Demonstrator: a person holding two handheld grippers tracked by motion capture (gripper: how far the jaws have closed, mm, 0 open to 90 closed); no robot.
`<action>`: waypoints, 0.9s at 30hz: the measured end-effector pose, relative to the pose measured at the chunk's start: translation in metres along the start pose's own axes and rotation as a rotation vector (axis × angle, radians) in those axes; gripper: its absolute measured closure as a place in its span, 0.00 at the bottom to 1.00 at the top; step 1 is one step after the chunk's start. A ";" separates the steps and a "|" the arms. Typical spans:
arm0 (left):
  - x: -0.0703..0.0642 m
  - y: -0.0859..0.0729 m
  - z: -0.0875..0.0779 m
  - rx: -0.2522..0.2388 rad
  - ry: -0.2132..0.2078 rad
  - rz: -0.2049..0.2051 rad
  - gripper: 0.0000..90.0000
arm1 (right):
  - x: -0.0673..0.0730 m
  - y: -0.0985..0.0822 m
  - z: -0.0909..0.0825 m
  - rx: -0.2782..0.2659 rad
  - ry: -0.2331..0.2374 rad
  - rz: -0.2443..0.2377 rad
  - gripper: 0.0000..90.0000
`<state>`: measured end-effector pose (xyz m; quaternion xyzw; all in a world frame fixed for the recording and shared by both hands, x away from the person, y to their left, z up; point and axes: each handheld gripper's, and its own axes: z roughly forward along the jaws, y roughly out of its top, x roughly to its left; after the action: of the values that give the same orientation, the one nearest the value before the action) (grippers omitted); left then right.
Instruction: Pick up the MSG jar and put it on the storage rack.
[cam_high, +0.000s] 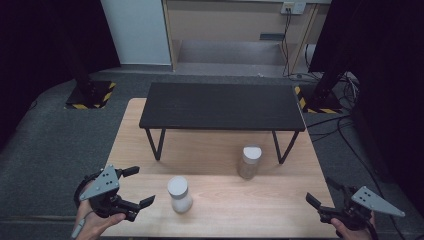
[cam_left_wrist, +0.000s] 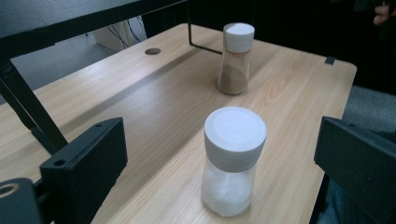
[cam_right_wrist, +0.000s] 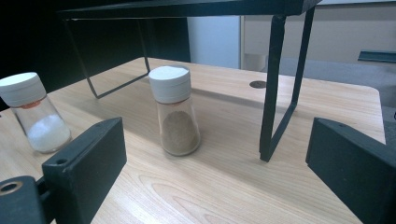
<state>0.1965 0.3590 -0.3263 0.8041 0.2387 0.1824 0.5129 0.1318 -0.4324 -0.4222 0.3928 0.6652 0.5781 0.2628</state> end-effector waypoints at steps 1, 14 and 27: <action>0.001 0.003 0.000 0.008 -0.003 0.008 0.01 | 0.000 0.000 0.000 0.000 0.000 0.000 0.06; 0.018 0.019 0.002 0.029 -0.051 0.023 0.01 | 0.001 -0.001 -0.002 0.000 -0.005 -0.001 0.06; 0.026 0.031 0.016 0.072 -0.096 0.040 0.01 | 0.002 0.000 -0.001 0.002 -0.004 -0.001 0.06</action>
<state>0.2326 0.3509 -0.3035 0.8344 0.2041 0.1449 0.4909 0.1298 -0.4319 -0.4220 0.3936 0.6654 0.5767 0.2641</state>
